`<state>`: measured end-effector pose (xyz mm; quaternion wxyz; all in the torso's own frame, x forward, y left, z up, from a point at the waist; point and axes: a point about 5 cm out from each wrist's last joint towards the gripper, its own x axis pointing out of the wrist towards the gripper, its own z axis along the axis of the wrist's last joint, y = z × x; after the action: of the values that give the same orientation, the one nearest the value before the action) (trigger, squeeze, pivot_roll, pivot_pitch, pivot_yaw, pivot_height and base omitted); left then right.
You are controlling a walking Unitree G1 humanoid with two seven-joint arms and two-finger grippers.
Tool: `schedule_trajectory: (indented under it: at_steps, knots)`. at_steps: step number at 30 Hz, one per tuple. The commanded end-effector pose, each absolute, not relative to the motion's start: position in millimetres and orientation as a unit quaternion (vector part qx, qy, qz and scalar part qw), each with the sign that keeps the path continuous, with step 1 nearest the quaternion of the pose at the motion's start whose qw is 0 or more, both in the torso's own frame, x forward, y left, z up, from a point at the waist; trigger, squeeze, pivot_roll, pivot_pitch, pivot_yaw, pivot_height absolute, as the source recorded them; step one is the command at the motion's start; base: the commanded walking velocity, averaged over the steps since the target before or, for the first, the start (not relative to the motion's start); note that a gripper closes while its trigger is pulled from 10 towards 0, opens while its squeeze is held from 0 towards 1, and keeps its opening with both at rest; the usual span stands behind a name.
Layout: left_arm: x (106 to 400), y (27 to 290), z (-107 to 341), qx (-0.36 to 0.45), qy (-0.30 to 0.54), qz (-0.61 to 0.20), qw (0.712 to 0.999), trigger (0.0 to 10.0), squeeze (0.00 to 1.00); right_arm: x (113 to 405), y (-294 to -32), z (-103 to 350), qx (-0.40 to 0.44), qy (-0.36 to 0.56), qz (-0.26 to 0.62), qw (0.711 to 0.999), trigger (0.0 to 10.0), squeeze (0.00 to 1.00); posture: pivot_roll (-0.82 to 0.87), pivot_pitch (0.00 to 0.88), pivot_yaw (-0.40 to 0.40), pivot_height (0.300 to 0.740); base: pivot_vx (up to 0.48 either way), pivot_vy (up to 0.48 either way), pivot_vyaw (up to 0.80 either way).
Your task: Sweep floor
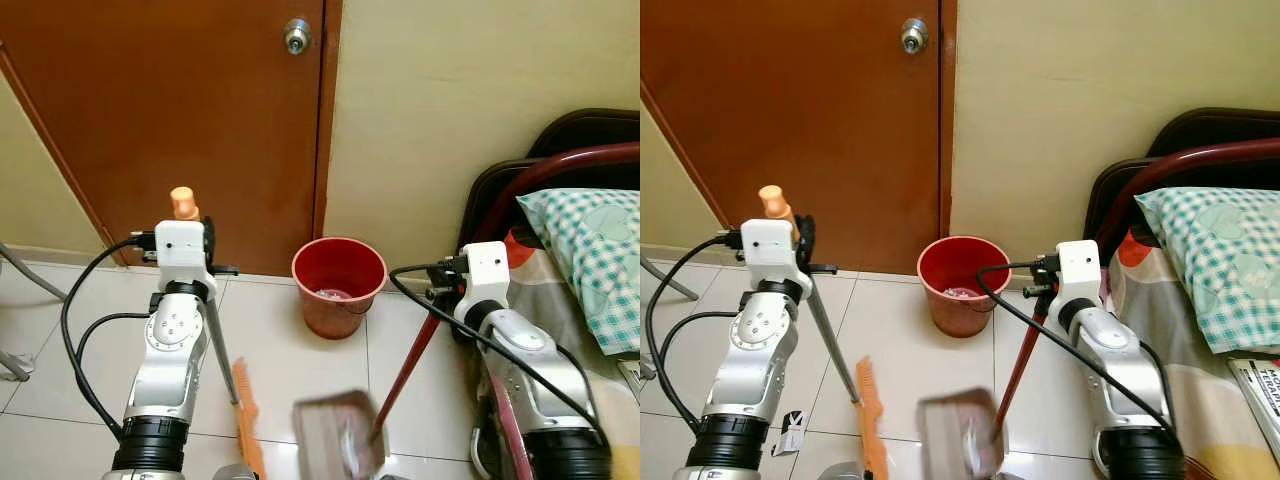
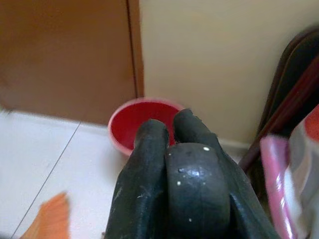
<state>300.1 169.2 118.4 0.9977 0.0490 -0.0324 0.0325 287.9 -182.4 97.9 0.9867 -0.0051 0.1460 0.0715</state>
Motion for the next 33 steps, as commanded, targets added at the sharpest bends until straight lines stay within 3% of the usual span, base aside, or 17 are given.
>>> schedule_trajectory:
  at_steps: [1, 5, 10, 17, 28, 33]
  knots:
    - [302.3, 170.3, 119.9, 0.055, -0.035, 0.036, 0.997, 10.0, 0.0, 296.3, -180.1, 119.3, -0.013, 0.093, 0.072, 0.993, 10.0, 0.0, 0.01, 0.0, -0.021, 0.74, 0.0, 0.0, 0.0]
    - [303.4, 169.5, 119.7, 0.054, -0.034, 0.036, 0.997, 10.0, 0.0, 300.2, -168.5, 124.1, -0.011, 0.088, 0.119, 0.989, 10.0, 0.0, 0.01, 0.0, -0.024, 0.74, 0.0, 0.0, 0.0]
    - [303.2, 169.9, 118.7, 0.054, -0.033, 0.043, 0.997, 10.0, 0.0, 310.9, -167.7, 130.0, 0.02, 0.077, 0.112, 0.991, 10.0, 0.0, 0.01, 0.0, -0.025, 0.74, 0.0, 0.0, 0.0]
    - [293.6, 191.1, 106.3, 0.071, 0.0, 0.104, 0.992, 10.0, 0.0, 329.2, -152.6, 154.9, 0.067, 0.045, 0.129, 0.988, 10.0, 0.0, 0.02, 0.0, -0.04, 0.74, 0.0, 0.0, 0.0]
    - [276.1, 193.9, 89.3, 0.055, 0.028, 0.133, 0.989, 10.0, 0.0, 342.0, -129.3, 191.0, 0.13, -0.013, 0.146, 0.981, 10.0, 0.0, 0.03, 0.007, -0.053, 0.74, 0.0, 0.0, 0.0]
    - [276.5, 191.5, 92.2, 0.059, 0.027, 0.119, 0.991, 10.0, 0.0, 355.7, -117.8, 220.9, 0.15, -0.058, 0.147, 0.976, 10.0, 0.0, 0.02, 0.049, -0.036, 0.74, 0.0, 0.0, 0.0]
